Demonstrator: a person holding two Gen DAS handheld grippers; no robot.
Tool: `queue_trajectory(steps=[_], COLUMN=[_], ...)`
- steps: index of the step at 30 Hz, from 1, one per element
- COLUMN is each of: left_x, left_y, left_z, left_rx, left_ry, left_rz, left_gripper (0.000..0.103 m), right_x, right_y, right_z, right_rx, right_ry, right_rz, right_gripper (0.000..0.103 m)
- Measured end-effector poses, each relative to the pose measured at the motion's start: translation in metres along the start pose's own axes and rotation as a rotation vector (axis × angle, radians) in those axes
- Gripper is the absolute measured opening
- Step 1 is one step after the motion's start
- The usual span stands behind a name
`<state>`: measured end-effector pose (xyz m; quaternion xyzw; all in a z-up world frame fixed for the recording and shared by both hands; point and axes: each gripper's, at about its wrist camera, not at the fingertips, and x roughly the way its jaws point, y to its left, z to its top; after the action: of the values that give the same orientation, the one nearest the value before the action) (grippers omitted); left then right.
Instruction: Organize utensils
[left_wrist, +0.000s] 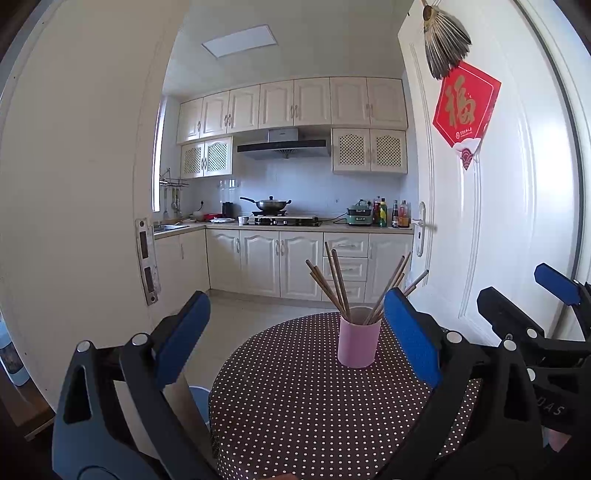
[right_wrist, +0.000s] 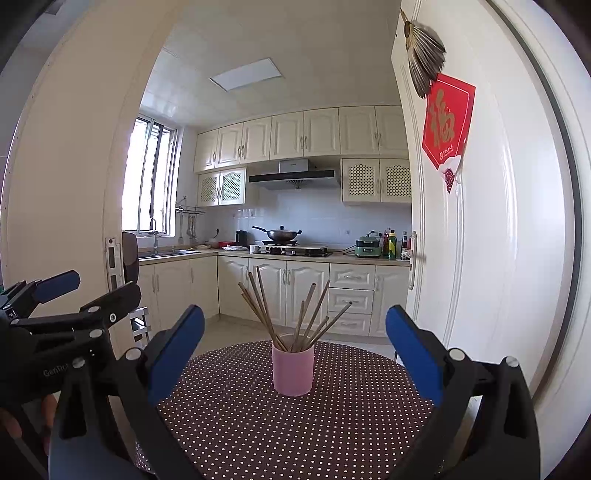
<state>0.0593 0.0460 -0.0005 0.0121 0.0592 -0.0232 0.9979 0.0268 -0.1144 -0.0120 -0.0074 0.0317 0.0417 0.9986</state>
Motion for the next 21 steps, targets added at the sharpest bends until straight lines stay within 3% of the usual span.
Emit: queue_trajectory(steps=[21], left_x=[-0.0010], left_y=[-0.0024], left_z=[-0.0008], left_rx=[0.010], left_ry=[-0.004], left_rz=[0.007], left_gripper=[0.093], right_x=[-0.0010], right_y=[-0.0001], right_z=[0.0015], right_rx=[0.003], right_ry=[0.002], right_rz=[-0.004], right_gripper=[0.095])
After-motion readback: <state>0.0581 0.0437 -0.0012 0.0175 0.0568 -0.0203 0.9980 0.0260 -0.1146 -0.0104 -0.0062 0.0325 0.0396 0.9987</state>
